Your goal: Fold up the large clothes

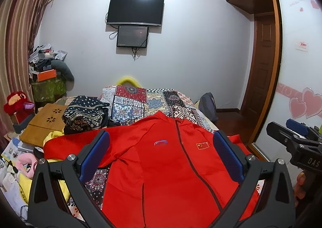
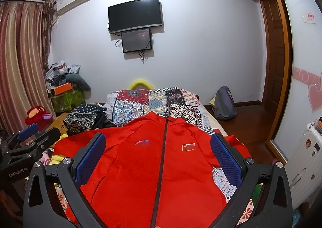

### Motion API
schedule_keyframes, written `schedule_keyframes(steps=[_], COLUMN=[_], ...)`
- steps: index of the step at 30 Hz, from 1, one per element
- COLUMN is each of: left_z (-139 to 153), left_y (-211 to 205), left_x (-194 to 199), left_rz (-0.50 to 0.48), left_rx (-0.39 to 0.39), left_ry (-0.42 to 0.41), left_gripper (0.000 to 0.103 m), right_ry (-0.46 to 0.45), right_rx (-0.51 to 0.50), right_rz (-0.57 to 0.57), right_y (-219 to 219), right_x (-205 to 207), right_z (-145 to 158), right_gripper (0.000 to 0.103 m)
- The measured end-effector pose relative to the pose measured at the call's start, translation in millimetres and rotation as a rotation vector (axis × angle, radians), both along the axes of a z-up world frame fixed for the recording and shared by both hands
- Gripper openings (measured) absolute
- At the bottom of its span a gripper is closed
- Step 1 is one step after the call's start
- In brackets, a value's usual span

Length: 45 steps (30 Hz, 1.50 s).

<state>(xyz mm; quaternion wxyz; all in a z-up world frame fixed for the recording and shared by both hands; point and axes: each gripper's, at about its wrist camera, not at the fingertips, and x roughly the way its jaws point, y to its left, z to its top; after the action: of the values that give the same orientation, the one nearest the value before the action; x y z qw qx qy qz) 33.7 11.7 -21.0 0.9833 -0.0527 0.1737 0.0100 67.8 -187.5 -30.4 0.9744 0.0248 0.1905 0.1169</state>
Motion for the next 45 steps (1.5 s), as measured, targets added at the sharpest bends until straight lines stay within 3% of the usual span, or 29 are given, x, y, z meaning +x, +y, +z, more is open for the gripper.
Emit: schedule_keyframes(steps=[14,20,26,33,38,43,45], left_z=[-29.3,-71.3,-129.3,-198.2,-229.7,-245.6,-254.5], left_y=[68.9,134.5,200.8,288.5,343.2,381.8,396.7], left_x=[64.1,105.0,129.0,130.4,125.0,129.3,133.0], left_rz=[0.116,0.221,0.285,0.293,0.293,0.350,0.366], left_rx=[0.007,-0.027,-0.085,-0.350,-0.553,-0.628,-0.678], left_ry=[0.085,0.206,0.326,0.462,0.489,0.479,0.477], left_gripper=[0.103,0.103,0.103,0.103,0.097,0.091,0.081], right_ry=[0.054,0.094,0.191,0.333,0.413,0.464,0.472], right_rx=[-0.078,-0.123,-0.185,-0.237,-0.246,-0.236,-0.239], right_rz=[-0.032,-0.050,-0.049,0.024,0.086,0.117,0.123], right_y=[6.9,17.2,31.6,48.8,60.3,67.8,71.4], right_x=[62.5,102.8,148.0,188.6,207.4,223.3,229.0], right_z=[-24.2,-47.2,-81.8,-118.7,-136.8,-148.3,-149.9], right_gripper=[0.103,0.103,0.103,0.103,0.102,0.101,0.101])
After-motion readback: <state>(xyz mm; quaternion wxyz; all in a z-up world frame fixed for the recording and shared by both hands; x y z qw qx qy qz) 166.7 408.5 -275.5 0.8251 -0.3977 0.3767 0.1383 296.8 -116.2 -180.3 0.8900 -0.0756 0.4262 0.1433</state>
